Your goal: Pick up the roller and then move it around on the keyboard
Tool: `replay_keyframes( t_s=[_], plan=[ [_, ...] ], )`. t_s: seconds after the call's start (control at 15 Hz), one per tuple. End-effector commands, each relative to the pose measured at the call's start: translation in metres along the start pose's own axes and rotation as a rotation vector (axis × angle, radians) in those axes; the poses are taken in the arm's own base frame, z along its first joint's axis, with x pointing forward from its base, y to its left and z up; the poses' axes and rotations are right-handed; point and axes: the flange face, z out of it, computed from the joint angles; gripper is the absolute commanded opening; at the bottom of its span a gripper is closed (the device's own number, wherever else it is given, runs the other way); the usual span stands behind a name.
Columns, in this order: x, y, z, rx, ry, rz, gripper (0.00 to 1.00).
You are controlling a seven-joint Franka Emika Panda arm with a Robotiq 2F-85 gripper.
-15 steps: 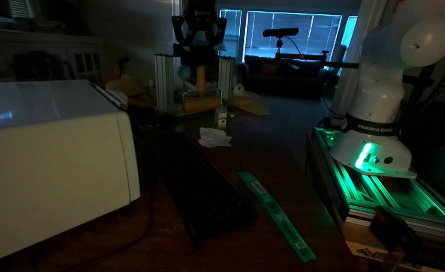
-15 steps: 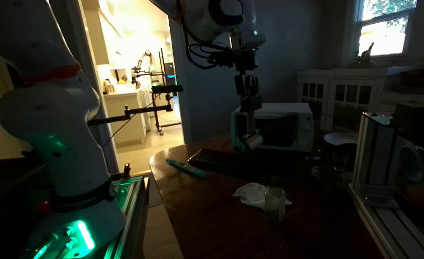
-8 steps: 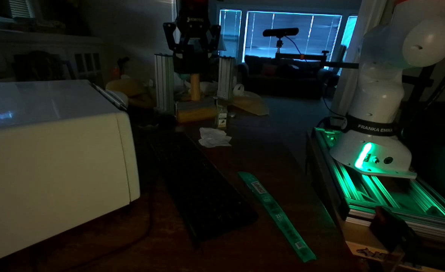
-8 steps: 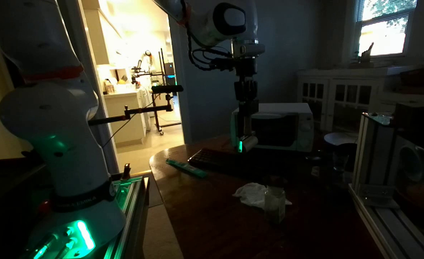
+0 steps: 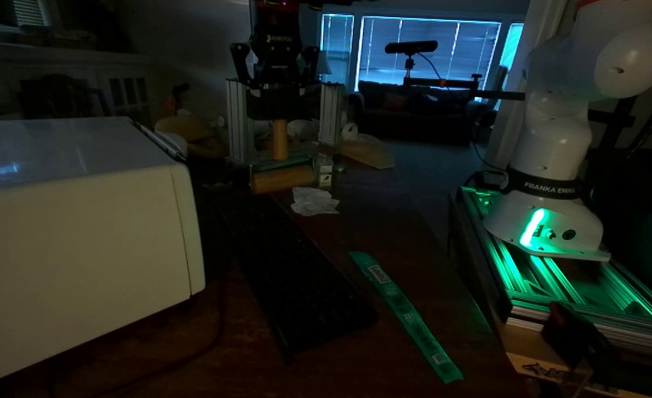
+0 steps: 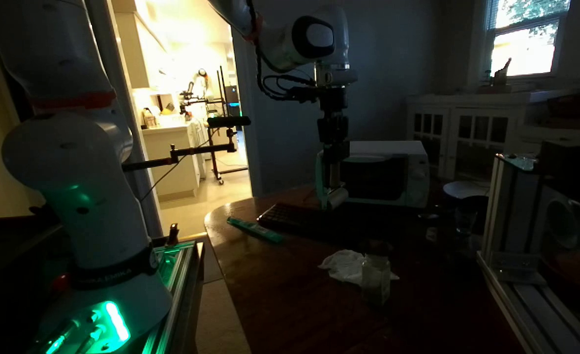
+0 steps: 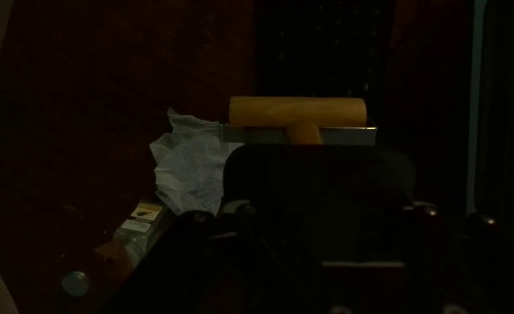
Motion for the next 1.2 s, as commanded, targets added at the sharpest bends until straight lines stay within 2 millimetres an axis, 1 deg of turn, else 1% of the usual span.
replay_keyframes(
  t_s=[0.0,0.27,0.6,0.67,0.73,0.8,1.0,1.07,1.13],
  plan=[
    [-0.002,-0.007,0.005,0.039,0.008,0.085,0.33],
    [-0.012,-0.012,0.016,0.053,0.007,0.123,0.33],
    [-0.026,-0.010,0.031,0.076,-0.022,0.164,0.33],
    [-0.026,-0.007,0.031,0.073,-0.034,0.165,0.33],
    [-0.021,-0.012,0.032,0.049,-0.022,0.138,0.33],
    [-0.022,-0.011,0.034,0.045,-0.025,0.137,0.58],
    [-0.022,-0.011,0.035,0.045,-0.025,0.139,0.58],
    [-0.023,-0.011,0.039,0.045,-0.018,0.143,0.33],
    [-0.025,-0.010,0.042,0.047,-0.021,0.152,0.33]
  ],
)
